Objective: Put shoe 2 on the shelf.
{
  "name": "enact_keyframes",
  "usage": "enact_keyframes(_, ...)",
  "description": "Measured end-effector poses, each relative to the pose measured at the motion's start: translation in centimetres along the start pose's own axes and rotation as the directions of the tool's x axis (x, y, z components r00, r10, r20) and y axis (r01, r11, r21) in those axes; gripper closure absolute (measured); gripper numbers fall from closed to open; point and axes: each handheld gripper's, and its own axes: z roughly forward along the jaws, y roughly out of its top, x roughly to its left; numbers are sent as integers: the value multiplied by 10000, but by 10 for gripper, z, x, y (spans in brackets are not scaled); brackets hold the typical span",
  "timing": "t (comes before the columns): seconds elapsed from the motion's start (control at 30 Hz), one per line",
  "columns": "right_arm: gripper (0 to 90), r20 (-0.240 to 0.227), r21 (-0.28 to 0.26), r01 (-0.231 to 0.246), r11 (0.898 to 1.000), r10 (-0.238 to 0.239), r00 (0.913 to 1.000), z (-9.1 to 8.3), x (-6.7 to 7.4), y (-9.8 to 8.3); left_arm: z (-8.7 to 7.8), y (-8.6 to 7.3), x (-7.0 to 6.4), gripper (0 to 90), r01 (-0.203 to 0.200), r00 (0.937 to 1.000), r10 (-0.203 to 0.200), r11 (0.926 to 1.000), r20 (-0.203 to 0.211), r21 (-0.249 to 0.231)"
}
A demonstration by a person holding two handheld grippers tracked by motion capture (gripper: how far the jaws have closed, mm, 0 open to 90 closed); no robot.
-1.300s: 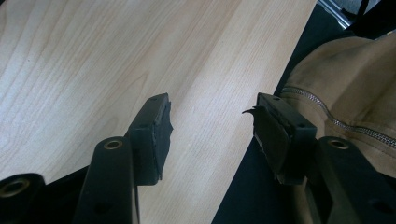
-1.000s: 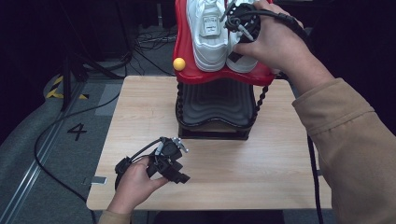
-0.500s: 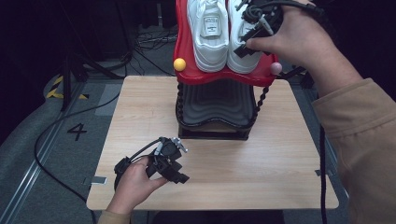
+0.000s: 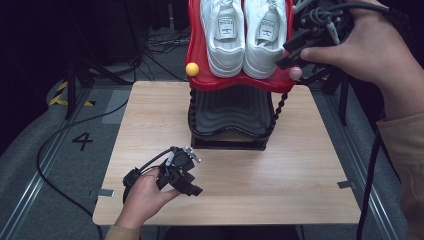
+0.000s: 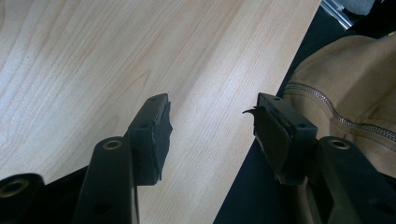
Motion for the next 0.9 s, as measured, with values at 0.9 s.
enact_keyframes(0.9, 504, -2613, 1666, 415, 9851, 35, 9653, 112, 57, -150, -1, 4, 3, 445, 31, 9995, -42, 9994, -326, -334)
